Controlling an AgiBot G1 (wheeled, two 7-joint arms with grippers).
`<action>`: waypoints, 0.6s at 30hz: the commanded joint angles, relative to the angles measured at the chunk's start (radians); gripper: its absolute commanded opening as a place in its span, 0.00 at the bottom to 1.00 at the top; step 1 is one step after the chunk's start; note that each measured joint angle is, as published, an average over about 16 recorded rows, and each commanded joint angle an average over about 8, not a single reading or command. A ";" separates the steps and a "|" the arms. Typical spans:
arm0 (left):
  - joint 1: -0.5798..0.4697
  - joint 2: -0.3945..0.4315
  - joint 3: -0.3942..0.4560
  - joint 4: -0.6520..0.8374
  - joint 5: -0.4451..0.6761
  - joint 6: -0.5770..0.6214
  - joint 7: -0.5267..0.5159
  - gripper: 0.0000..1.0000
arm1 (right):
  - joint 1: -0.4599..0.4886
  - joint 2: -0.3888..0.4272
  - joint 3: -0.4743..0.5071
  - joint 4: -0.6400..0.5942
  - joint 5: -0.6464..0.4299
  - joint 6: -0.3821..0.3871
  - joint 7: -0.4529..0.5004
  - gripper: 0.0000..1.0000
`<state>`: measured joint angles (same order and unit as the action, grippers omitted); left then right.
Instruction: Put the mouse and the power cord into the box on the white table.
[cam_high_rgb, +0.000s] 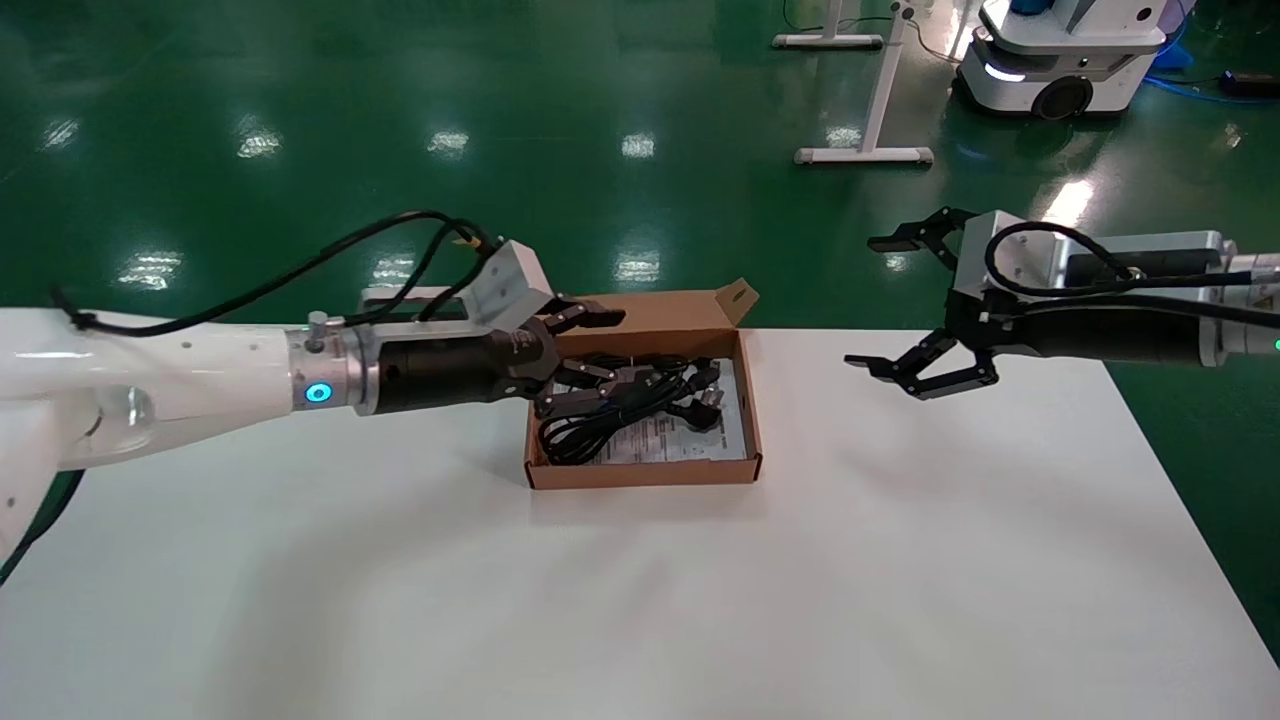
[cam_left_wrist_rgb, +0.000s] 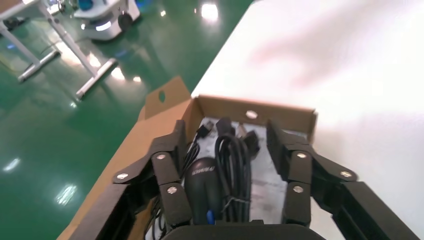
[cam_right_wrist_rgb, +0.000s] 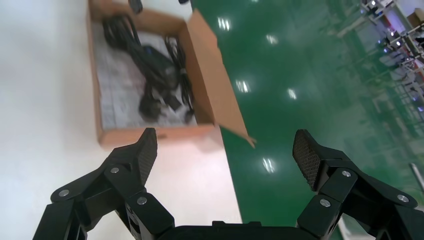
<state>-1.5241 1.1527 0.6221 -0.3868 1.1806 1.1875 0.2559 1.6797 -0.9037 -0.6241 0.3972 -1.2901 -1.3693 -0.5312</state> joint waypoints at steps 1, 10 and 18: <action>0.020 -0.024 -0.015 -0.040 -0.020 0.014 -0.020 1.00 | -0.027 0.013 0.015 0.039 0.025 -0.006 0.032 1.00; 0.110 -0.133 -0.084 -0.220 -0.110 0.076 -0.109 1.00 | -0.145 0.070 0.082 0.212 0.134 -0.030 0.172 1.00; 0.191 -0.230 -0.146 -0.382 -0.191 0.131 -0.189 1.00 | -0.251 0.121 0.143 0.367 0.232 -0.052 0.298 1.00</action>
<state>-1.3328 0.9223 0.4764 -0.7686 0.9891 1.3186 0.0672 1.4290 -0.7825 -0.4814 0.7647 -1.0583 -1.4217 -0.2334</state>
